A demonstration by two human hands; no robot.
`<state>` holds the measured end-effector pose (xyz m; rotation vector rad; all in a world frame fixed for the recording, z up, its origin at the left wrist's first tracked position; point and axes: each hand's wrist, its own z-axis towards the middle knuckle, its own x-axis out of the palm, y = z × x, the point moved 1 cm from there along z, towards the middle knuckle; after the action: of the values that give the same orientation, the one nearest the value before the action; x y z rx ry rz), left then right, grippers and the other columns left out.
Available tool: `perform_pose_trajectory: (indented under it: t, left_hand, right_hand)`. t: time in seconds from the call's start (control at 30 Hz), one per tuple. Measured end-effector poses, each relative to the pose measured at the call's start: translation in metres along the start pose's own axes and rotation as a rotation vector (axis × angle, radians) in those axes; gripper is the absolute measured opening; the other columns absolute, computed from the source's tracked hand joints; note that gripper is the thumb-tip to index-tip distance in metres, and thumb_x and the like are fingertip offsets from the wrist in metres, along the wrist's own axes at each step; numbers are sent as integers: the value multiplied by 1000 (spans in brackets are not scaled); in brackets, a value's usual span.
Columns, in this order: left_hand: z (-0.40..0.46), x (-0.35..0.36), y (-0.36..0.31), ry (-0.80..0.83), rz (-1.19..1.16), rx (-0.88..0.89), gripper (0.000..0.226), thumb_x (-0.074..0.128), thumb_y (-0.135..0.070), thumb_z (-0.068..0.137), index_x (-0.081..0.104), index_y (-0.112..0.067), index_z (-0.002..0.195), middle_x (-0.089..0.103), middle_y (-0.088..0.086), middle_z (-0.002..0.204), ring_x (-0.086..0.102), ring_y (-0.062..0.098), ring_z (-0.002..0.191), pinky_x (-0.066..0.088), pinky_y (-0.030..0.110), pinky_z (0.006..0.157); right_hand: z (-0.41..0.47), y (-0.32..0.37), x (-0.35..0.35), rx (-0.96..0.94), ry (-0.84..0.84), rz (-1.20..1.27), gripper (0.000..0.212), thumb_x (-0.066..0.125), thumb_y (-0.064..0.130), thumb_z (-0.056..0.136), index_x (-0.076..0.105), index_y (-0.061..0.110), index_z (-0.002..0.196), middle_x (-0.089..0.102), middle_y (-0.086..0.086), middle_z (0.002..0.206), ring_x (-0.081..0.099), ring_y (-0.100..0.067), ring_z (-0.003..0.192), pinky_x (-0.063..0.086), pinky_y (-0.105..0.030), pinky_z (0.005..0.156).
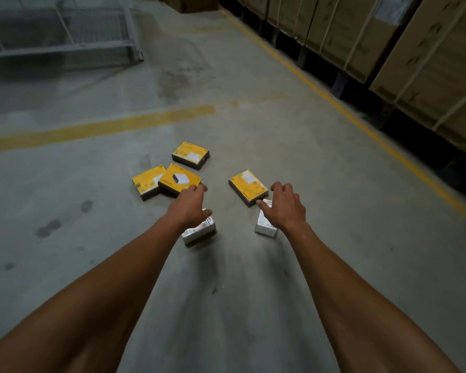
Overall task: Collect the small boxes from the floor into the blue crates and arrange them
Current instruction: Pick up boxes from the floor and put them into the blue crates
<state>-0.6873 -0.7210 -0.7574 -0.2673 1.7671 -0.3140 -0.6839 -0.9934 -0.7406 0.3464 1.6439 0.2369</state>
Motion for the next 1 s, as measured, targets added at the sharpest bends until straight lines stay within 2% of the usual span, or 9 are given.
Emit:
perform_pose_trajectory:
  t: [0.23,0.4,0.5,0.57,0.67,0.73,0.8,0.9,1.0]
  left_hand:
    - [36,88,41,83,94,-110,105,79,-60,79,24,-22,161,35,12,159,39,38,143,43,54,111]
    - [34,124,56,127,217,-180,103,78,-39,85,12,-26,162,33,14,156,38,41,140,42,58,108]
    - [29,120,56,111,172,-187,98,77,-38,87,14,-24,161,34,15,152,38,42,137,44,58,105]
    - [23,102,47,88,23,-220,98,76,-42,88,15,-22,161,35,16,152,38,43,138,45,57,106]
    - [8,55,23,-10,-192,-234,99,80,-48,84,23,-16,158,43,21,146,46,46,132,46,55,104]
    - [-8,15,3,-88,-308,-233,92,82,-49,81,33,-13,150,51,20,139,53,44,125,49,53,99]
    - [-28,-33,-21,-135,-416,-230,84,86,-43,80,40,-14,144,57,16,136,57,39,122,51,48,97]
    - [-63,-115,-59,-172,-597,-252,75,85,-41,83,45,-14,141,62,11,135,60,33,121,51,45,98]
    - [-99,-203,-96,-168,-746,-301,87,79,-60,81,39,-20,148,64,3,137,63,29,119,55,50,100]
  right_hand:
    - [39,-30,104,131,88,34,76,63,64,93,30,30,153,31,-12,148,48,-44,128,46,-52,101]
    - [50,-43,145,210,124,69,70,63,46,98,28,39,157,10,-10,160,44,-42,131,44,-50,106]
    - [44,-42,144,258,92,134,68,60,36,95,28,42,154,10,-6,159,42,-41,129,46,-50,103]
    - [36,-35,126,294,57,258,63,58,44,96,29,43,152,20,-6,156,45,-42,128,44,-48,103]
    - [20,-12,75,247,-7,431,52,50,60,98,36,44,146,30,-10,153,53,-43,125,44,-43,102]
    - [6,6,30,214,-7,498,55,49,58,100,37,37,149,37,-14,152,52,-39,128,42,-40,103]
    - [-9,26,-22,200,20,566,58,50,53,101,37,31,152,47,-17,148,51,-36,131,41,-36,98]
    - [-37,59,-108,238,80,671,58,49,50,103,38,27,154,55,-13,146,53,-34,131,43,-35,98]
    - [-67,91,-199,336,132,809,53,52,57,95,50,37,143,61,-2,131,59,-29,122,51,-44,105]
